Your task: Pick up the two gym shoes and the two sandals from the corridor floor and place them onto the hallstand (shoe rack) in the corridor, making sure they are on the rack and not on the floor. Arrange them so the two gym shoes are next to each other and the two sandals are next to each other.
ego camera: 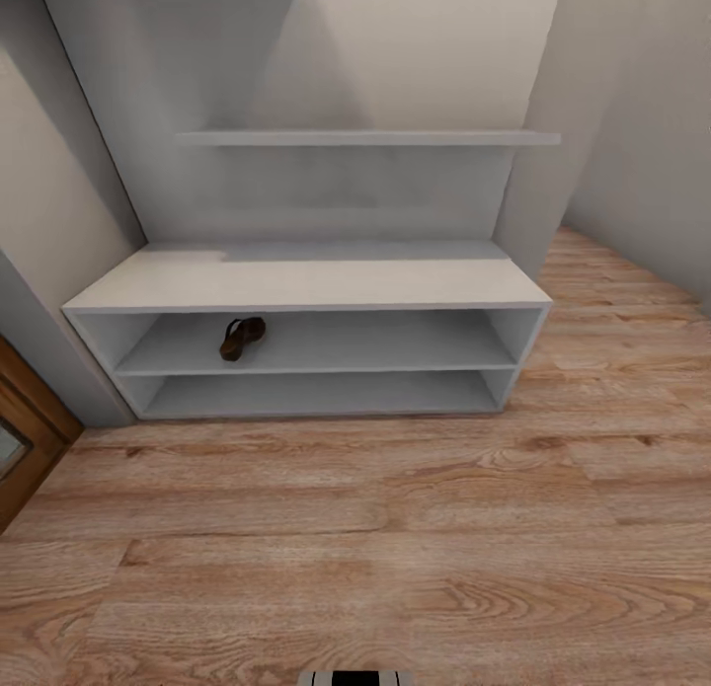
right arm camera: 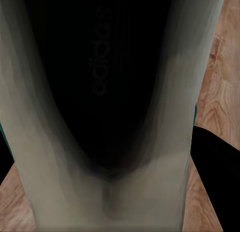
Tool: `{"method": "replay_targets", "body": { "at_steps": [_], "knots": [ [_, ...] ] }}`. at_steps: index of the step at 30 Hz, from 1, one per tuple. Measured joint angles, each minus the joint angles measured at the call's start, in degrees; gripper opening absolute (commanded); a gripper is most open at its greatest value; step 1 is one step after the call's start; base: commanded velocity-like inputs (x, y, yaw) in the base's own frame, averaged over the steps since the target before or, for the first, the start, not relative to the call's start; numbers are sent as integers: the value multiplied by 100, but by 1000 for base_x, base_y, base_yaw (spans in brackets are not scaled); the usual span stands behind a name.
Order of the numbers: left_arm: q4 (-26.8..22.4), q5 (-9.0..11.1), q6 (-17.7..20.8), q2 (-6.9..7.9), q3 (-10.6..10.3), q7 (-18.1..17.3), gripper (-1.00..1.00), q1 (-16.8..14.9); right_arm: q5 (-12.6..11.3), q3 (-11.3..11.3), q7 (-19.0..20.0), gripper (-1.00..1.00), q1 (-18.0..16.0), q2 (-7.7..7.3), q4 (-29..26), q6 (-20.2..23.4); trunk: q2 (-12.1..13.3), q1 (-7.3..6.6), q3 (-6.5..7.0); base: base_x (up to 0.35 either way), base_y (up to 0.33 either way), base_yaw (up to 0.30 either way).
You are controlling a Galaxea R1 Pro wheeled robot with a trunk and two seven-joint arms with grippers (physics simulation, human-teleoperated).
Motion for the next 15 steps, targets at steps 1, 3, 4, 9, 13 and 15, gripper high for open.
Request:
{"method": "replay_targets", "body": {
  "at_steps": [1,3,4,9,13,15],
  "knots": [
    [0,-1,-1,4,-2,0,100,4,6,0,1,-100,0,2,4,4,0,0,0,-2,0,0],
    [0,-2,-2,11,-1,0,100,2,35,2,1,-100,0,15,17,6,0,0,0,0,0,0],
    [0,-2,-4,15,-1,0,100,0,192,29,11,-100,1,73,21,7,0,0,0,0,0,0],
    [0,-5,-7,23,-5,-9,100,1,653,45,33,-100,2,412,5,-3,0,0,0,0,0,0],
    [1,-29,-13,10,-25,-34,100,5,1057,136,65,-100,0,718,7,1,0,0,0,0,0,0],
    [4,-40,-45,0,-40,-39,100,5,1300,303,69,-100,-3,972,-25,-1,0,0,0,0,0,0]
  ]
}}
